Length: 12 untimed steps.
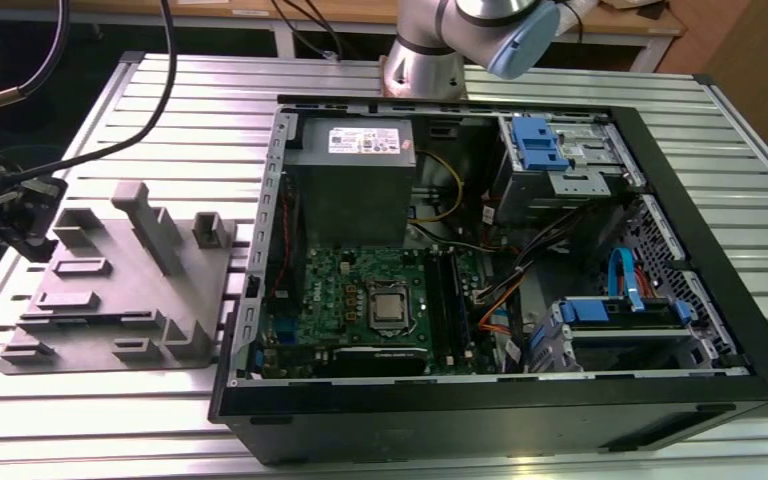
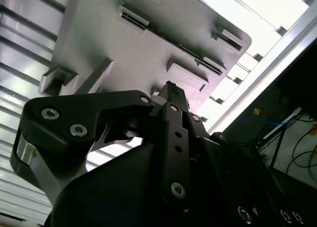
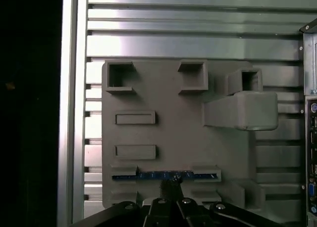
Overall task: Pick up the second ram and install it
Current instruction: 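Pick up the second ram and move it above second insertion slot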
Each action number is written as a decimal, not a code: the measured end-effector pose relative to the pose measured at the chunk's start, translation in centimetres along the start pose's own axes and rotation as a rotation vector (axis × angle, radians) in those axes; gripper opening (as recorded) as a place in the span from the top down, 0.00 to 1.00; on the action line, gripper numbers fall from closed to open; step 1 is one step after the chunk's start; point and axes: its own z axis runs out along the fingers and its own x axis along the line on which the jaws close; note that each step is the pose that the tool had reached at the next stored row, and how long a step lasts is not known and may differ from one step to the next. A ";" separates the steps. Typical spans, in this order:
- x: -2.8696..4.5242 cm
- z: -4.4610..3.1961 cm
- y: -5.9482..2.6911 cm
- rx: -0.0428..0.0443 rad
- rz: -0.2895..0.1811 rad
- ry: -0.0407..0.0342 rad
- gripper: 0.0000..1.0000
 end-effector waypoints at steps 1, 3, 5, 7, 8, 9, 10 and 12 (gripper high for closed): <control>0.00 0.01 0.00 -0.0004 -0.018 0.0008 0.93; 0.00 0.05 0.00 -0.0013 -0.054 0.0023 0.93; 0.00 0.10 0.00 -0.0022 -0.090 0.0039 0.93; 0.00 0.15 -0.01 -0.0032 -0.127 0.0055 0.93; 0.00 0.17 -0.01 -0.0036 -0.145 0.0063 0.93; 0.00 0.20 -0.01 -0.0041 -0.163 0.0071 0.93; 0.00 0.22 -0.01 -0.0045 -0.181 0.0079 0.93; 0.01 0.27 -0.01 -0.0054 -0.217 0.0094 0.93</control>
